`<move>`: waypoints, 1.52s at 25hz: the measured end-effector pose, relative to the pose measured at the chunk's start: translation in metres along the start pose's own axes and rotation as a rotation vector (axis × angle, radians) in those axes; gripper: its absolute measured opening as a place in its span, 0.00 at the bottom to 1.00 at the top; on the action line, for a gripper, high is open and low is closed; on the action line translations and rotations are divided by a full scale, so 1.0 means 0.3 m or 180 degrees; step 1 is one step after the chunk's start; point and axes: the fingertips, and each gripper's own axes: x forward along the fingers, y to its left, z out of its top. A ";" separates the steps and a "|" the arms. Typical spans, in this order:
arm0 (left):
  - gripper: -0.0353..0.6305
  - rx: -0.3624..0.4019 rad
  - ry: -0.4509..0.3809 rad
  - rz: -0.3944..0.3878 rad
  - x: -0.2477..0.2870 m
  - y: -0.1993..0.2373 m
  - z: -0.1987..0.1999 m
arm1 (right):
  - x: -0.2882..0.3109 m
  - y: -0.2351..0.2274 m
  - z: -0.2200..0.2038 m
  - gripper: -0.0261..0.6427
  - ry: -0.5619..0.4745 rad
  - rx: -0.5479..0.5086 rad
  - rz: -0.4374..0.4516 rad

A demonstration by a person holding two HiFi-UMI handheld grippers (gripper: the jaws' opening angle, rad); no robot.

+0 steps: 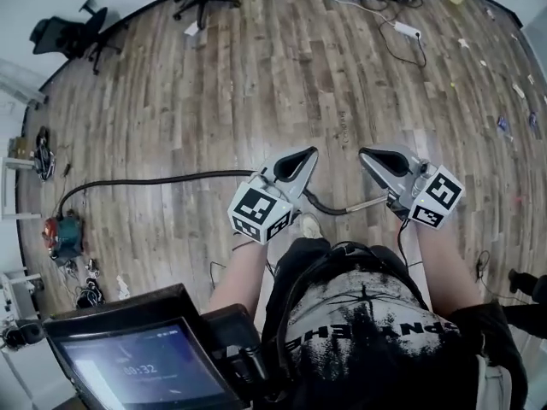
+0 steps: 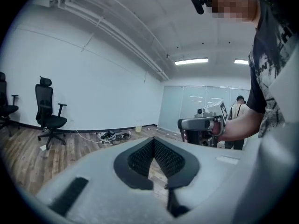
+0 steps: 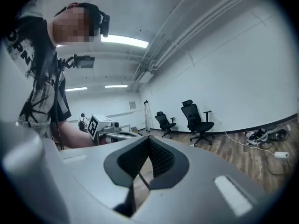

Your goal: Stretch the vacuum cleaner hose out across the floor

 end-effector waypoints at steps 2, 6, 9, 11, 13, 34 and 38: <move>0.05 0.0101 -0.0054 -0.0034 -0.039 0.011 0.047 | 0.021 0.017 0.049 0.05 -0.0123 -0.0081 -0.0062; 0.05 0.0288 -0.0116 0.0052 -0.110 0.037 0.091 | 0.047 0.057 0.092 0.05 -0.0157 -0.0292 -0.0059; 0.05 0.0309 -0.0175 0.0157 -0.161 0.034 0.116 | 0.056 0.095 0.094 0.05 -0.0139 -0.0318 0.0054; 0.05 0.0272 -0.0216 0.0250 -0.193 0.034 0.128 | 0.070 0.100 0.094 0.05 -0.0130 -0.0319 0.0126; 0.05 0.0236 -0.0225 0.0346 -0.222 0.029 0.128 | 0.081 0.106 0.105 0.05 -0.0172 -0.0259 0.0220; 0.05 0.0197 -0.0519 0.1164 0.112 -0.547 0.282 | -0.479 0.030 0.193 0.05 0.0027 -0.0641 0.1155; 0.05 0.0029 -0.0481 0.1267 0.129 -0.531 0.263 | -0.479 0.000 0.211 0.05 0.0065 -0.0545 0.1223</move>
